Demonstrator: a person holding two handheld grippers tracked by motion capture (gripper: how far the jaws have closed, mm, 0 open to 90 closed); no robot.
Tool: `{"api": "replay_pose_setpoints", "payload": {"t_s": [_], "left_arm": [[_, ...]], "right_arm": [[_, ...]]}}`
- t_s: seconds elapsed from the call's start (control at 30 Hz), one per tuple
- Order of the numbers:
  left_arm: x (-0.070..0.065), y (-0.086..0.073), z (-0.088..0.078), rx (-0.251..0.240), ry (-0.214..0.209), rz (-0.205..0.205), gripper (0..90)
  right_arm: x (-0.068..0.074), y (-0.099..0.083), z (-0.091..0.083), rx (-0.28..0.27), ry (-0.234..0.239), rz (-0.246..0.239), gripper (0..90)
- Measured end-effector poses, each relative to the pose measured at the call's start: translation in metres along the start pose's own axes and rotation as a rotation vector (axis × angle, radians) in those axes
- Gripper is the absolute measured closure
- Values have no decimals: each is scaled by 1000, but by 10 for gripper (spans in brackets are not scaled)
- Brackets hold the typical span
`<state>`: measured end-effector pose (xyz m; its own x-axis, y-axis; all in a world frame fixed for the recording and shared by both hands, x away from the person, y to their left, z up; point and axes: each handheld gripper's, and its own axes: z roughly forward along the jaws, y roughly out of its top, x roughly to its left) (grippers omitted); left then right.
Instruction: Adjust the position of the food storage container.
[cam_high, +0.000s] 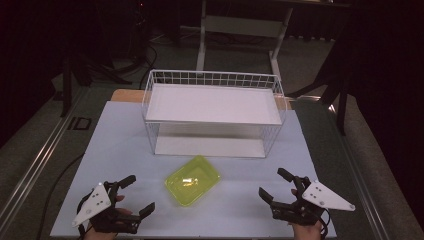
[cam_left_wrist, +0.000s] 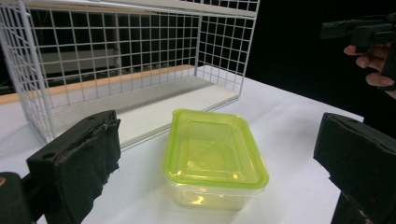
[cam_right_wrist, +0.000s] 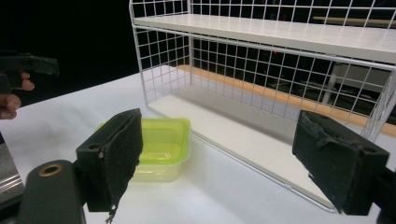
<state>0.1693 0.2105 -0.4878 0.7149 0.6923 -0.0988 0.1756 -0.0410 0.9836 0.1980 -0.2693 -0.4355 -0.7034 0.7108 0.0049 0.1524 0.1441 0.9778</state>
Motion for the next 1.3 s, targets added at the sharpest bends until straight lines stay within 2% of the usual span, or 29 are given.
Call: {"api": "replay_pose_setpoints", "payload": {"t_s": [0.27, 0.3, 0.33, 0.37, 0.47, 0.5, 0.57, 0.6, 0.63, 0.7, 0.73, 0.77, 0.8, 0.87, 0.9, 0.97, 1.0, 1.03, 1.07, 1.13, 1.17, 1.23, 1.3], "left_arm": [[-3, 0, 3, 7, -15, 5, 14], [-6, 1, 4, 36, -8, -15, 14], [-6, 1, 4, 36, -8, -15, 14], [-9, 5, 5, 48, -40, -33, 14], [-15, 10, 9, 73, -72, -59, 14], [-18, 11, 11, 90, -65, -52, 14], [-21, 13, 14, 110, -94, -40, 14], [-24, 15, 20, 146, -107, -47, 16], [-24, 15, 20, 146, -107, -47, 42], [-26, 13, 25, 160, -111, -57, 167], [-27, 12, 29, 179, -111, -54, 167], [-27, 10, 31, 198, -103, -42, 263], [-26, 9, 34, 228, -93, -29, 408], [-24, 6, 37, 264, -83, -15, 556], [-24, 4, 39, 297, -73, 0, 662], [-23, 1, 42, 348, -67, 23, 715], [-22, -1, 43, 377, -49, 35, 770], [-21, -3, 45, 411, -24, 44, 785], [-20, -5, 46, 430, -20, 34, 842], [-15, -10, 49, 482, 2, 4, 900], [-12, -13, 50, 506, 9, -17, 900], [-9, -18, 55, 569, 29, -32, 900], [-4, -24, 60, 596, 33, -69, 900]], "right_arm": [[1, 1, 0, -12, 8, 3, 136], [1, 2, 0, -13, 7, -1, 136], [1, 2, 0, -13, 7, -1, 136], [3, 2, 0, -13, 1, -3, 136], [3, 2, 0, -13, -3, -4, 136], [2, 2, 0, -13, -7, -5, 136], [2, 3, 0, -18, -3, 4, 136], [1, 3, 0, -21, -5, 4, 137], [1, 3, 0, -21, -5, 4, 137], [2, 4, 0, -21, 0, 2, 137], [2, 4, 0, -21, 0, 1, 136], [2, 4, 0, -21, 2, 1, 137], [2, 4, -1, -21, 6, 1, 137], [2, 4, -1, -21, 7, 0, 137], [2, 4, -1, -21, 9, 0, 137], [2, 4, -1, -19, 12, 0, 137], [2, 4, -1, -19, 13, 0, 138], [2, 4, -1, -18, 16, 1, 138], [2, 4, -1, -16, 19, -1, 139], [2, 4, -1, -19, 20, -9, 139], [3, 5, -1, -23, 19, -12, 139], [3, 6, -2, -35, 25, -24, 139], [4, 7, -2, -37, 29, -21, 139]]}}
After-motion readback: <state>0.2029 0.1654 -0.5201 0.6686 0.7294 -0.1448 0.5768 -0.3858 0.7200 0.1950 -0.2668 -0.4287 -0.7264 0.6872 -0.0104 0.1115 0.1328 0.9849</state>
